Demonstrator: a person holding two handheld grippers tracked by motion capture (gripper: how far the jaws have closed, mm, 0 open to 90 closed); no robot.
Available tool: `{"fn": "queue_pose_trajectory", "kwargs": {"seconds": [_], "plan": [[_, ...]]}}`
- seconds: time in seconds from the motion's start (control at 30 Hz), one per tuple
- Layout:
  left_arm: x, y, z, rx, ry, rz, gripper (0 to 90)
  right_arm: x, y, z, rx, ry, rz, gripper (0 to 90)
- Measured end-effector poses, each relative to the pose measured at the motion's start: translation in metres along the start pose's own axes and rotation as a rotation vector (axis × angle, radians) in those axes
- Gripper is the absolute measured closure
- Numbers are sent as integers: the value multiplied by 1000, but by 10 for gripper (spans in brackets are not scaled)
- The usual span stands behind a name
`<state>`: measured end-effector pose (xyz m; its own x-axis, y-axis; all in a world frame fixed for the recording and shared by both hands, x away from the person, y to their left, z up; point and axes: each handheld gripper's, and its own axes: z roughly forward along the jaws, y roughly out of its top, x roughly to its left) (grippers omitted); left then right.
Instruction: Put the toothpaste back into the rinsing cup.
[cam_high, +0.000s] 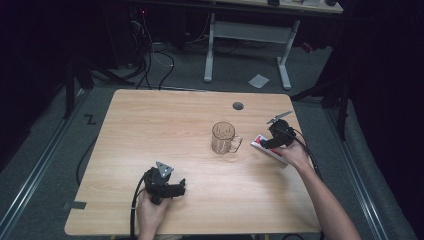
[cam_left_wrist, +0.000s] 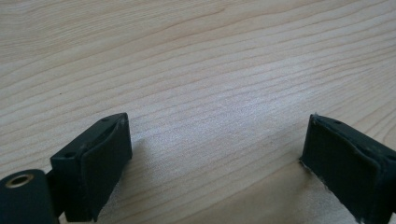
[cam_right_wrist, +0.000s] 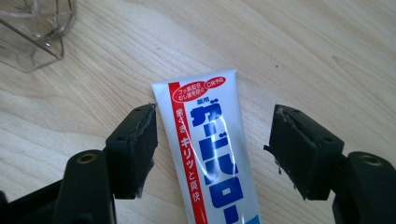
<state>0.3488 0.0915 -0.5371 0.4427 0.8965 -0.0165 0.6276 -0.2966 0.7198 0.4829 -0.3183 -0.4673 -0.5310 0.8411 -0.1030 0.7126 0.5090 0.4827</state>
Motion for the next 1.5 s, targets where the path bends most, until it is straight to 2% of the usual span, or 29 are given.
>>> {"fn": "queue_pose_trajectory", "kwargs": {"seconds": [0.17,0.37,0.4,0.63,0.67,0.9,1.0,1.17,1.27,1.33,1.37,1.4,1.5], "plan": [[0,0,0,0,0,0,85,-2,2,9,37,15,-1,311],[0,0,0,0,0,0,85,-4,3,16,77,12,-6,295],[0,0,0,0,0,1,85,-5,2,20,98,22,-6,291],[0,0,0,1,0,1,85,-6,1,28,130,37,-2,291],[0,0,0,0,0,1,85,-7,2,30,137,56,8,302],[0,0,0,0,0,0,85,-5,1,36,162,61,-7,340],[0,0,0,0,0,0,85,-7,2,37,164,89,15,354],[0,0,0,0,0,1,85,-10,2,36,167,101,1,391],[0,0,0,0,0,0,85,-10,2,36,171,97,3,417],[0,0,0,0,0,0,86,-10,2,35,169,88,5,470],[0,0,0,0,0,0,86,-9,1,34,173,82,21,493],[0,0,0,0,0,0,86,-10,2,34,166,80,-5,511],[0,0,0,0,0,1,86,-8,2,32,169,63,-23,556]]}}
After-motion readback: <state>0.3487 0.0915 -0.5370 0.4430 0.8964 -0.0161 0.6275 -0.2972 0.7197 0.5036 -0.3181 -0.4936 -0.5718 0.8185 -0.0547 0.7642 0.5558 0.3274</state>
